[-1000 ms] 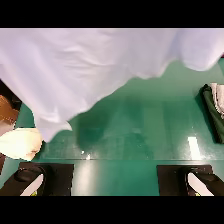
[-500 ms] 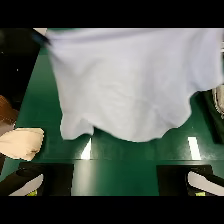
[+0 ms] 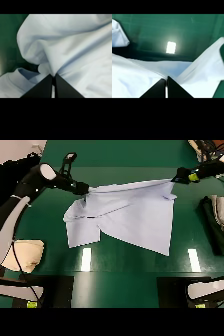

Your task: Fold the shirts.

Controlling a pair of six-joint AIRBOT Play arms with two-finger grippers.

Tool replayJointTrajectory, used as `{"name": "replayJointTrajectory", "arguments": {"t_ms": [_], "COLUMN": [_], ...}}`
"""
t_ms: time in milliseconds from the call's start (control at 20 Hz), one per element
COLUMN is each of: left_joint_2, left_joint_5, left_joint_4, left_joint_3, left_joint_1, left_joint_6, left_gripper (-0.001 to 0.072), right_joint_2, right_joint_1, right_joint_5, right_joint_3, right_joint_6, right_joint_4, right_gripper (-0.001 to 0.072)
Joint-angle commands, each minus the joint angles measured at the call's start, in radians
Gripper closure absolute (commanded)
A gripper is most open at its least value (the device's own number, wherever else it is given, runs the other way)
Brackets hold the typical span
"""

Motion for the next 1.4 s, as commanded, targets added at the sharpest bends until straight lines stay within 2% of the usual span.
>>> {"name": "replayJointTrajectory", "arguments": {"t_ms": [0, 100, 150, 200, 250, 400, 500, 600, 700, 950, 1300, 1350], "left_joint_2": [-0.055, -0.055, -0.055, -0.055, -0.055, -0.052, -0.043, -0.043, -0.043, -0.043, -0.047, -0.047], "left_joint_5": [0.198, 0.173, 0.142, 0.082, -0.006, -0.306, -0.447, -0.525, -0.522, -0.37, -0.328, -0.312], "left_joint_4": [-0.009, -0.01, -0.008, -0.006, -0.003, 0.019, 0.016, 0.005, 0.006, -0.011, -0.044, -0.044], "left_joint_3": [-0.003, 0.018, 0.034, 0.06, 0.099, 0.219, 0.221, 0.177, 0.093, -0.138, -0.217, -0.217], "left_joint_1": [0.001, 0.001, 0.002, 0.012, 0.032, 0.143, 0.233, 0.308, 0.351, 0.364, 0.324, 0.31], "left_joint_6": [0.01, 0.01, 0.01, 0.01, 0.011, 0.022, 0.033, 0.033, 0.034, 0.04, 0.057, 0.059], "left_gripper": [0.0681, 0.033, 0.0274, 0.0272, 0.0272, 0.0272, 0.0272, 0.0272, 0.0272, 0.0273, 0.0275, 0.0294], "right_joint_2": [-0.043, -0.044, -0.043, -0.041, -0.033, 0.026, 0.095, 0.183, 0.273, 0.432, 0.533, 0.545], "right_joint_1": [0.037, 0.043, 0.043, 0.043, 0.036, -0.003, -0.033, -0.056, -0.077, -0.09, -0.09, -0.09], "right_joint_5": [-0.098, -0.114, -0.109, -0.097, -0.071, 0.055, 0.119, 0.117, 0.114, 0.107, 0.081, 0.076], "right_joint_3": [-0.009, -0.009, -0.008, -0.008, -0.009, -0.009, -0.043, -0.137, -0.248, -0.479, -0.64, -0.668], "right_joint_6": [0.0, 0.0, 0.0, 0.0, 0.0, -0.029, -0.051, -0.057, -0.063, -0.065, -0.064, -0.064], "right_joint_4": [-0.011, -0.01, -0.008, -0.008, -0.008, -0.009, -0.008, -0.008, -0.008, -0.009, -0.012, -0.017], "right_gripper": [0.0695, 0.067, 0.0515, 0.0335, 0.0315, 0.0316, 0.0316, 0.0317, 0.0316, 0.0317, 0.0316, 0.0317]}}
